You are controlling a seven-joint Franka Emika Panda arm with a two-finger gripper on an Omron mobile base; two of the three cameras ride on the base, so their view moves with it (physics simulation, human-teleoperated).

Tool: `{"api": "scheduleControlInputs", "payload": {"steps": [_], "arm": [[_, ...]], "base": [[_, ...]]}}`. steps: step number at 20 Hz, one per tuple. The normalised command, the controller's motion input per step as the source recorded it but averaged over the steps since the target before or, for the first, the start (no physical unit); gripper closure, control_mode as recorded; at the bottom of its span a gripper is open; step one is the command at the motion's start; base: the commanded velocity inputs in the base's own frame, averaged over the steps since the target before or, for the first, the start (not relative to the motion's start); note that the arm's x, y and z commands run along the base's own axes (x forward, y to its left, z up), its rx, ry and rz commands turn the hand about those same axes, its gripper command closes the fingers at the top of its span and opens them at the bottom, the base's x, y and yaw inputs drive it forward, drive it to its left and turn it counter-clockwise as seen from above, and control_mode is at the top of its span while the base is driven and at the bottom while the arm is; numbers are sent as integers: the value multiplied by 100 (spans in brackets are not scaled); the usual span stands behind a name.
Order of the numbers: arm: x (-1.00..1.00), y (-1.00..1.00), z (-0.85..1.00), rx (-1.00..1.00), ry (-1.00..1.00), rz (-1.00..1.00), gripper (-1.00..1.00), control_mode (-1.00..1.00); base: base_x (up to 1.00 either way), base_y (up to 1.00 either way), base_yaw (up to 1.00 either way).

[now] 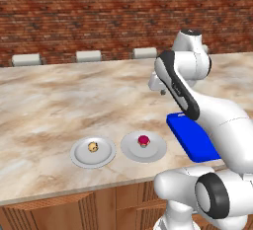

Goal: Move the dessert items from the plates to the tray.

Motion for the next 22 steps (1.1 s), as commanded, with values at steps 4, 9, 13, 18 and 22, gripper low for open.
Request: {"api": "scheduleControlInputs", "payload": {"steps": [4, 9, 13, 18, 22], "arm": [[-5, 3, -9, 2, 0, 0, -100, -100], [-7, 37, -40, 0, 5, 3, -100, -100], [0, 57, -63, 0, 11, 3, -100, -100], [0, 30, -65, 0, 5, 2, -100, -100], [1, 0, -59, 0, 1, 0, -100, -100]], "base": [[0, 0, 0], [0, 0, 0], [0, 0, 0], [0, 0, 0], [0, 0, 0]]}}
